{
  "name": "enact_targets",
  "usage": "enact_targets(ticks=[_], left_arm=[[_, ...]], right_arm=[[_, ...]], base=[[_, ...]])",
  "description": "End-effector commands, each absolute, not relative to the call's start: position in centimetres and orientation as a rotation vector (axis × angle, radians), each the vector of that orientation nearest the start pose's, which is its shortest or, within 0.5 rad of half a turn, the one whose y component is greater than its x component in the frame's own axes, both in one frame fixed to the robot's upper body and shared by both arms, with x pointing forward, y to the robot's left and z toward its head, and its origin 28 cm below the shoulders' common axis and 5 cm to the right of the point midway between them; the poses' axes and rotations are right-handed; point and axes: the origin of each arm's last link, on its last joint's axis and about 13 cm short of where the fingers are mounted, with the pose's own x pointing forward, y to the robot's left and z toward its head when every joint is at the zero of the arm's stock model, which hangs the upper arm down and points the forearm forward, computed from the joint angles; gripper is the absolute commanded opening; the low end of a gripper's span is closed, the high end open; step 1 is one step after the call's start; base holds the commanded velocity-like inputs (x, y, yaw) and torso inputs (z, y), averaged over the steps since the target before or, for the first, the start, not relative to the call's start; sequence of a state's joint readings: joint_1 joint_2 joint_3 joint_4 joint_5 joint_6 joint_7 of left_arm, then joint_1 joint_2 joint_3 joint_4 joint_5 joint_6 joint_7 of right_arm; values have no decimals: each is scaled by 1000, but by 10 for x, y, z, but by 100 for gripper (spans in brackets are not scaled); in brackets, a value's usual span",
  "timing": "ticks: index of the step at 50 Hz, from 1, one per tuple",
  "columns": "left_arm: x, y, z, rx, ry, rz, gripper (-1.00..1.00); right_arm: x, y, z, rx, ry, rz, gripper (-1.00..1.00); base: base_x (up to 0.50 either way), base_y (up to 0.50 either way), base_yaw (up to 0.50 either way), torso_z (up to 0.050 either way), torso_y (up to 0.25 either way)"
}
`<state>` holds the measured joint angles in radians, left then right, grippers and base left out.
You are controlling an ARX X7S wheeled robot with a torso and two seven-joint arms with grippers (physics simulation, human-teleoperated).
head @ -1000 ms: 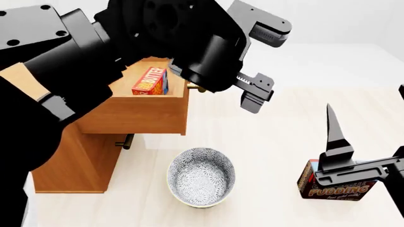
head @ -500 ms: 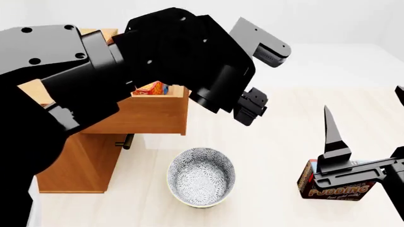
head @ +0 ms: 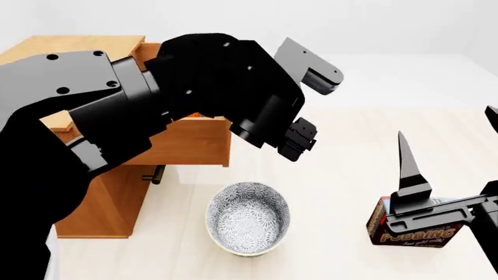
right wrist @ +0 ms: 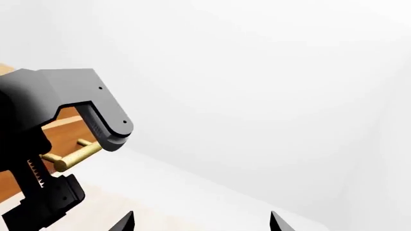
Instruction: Put the butter at the back in the top drawer of the cabinet and close it.
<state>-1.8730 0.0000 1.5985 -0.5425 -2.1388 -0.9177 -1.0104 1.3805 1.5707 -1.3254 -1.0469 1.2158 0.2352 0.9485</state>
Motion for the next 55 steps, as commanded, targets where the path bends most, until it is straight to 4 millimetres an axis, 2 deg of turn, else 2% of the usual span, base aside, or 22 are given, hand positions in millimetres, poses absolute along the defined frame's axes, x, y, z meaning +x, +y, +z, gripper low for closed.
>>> enact_targets(ticks=[1, 44, 55], left_arm=[[311, 58, 302, 541, 651, -142, 100], [326, 72, 284, 571, 716, -47, 100], [333, 78, 283, 572, 727, -10, 100]], right_arm=[[128, -164, 253, -391, -225, 45, 100], [127, -164, 248, -394, -230, 43, 100], [128, -165, 256, -401, -234, 53, 100]], base=[[0, 0, 0, 0, 0], [0, 0, 0, 0, -1], [0, 0, 0, 0, -3]])
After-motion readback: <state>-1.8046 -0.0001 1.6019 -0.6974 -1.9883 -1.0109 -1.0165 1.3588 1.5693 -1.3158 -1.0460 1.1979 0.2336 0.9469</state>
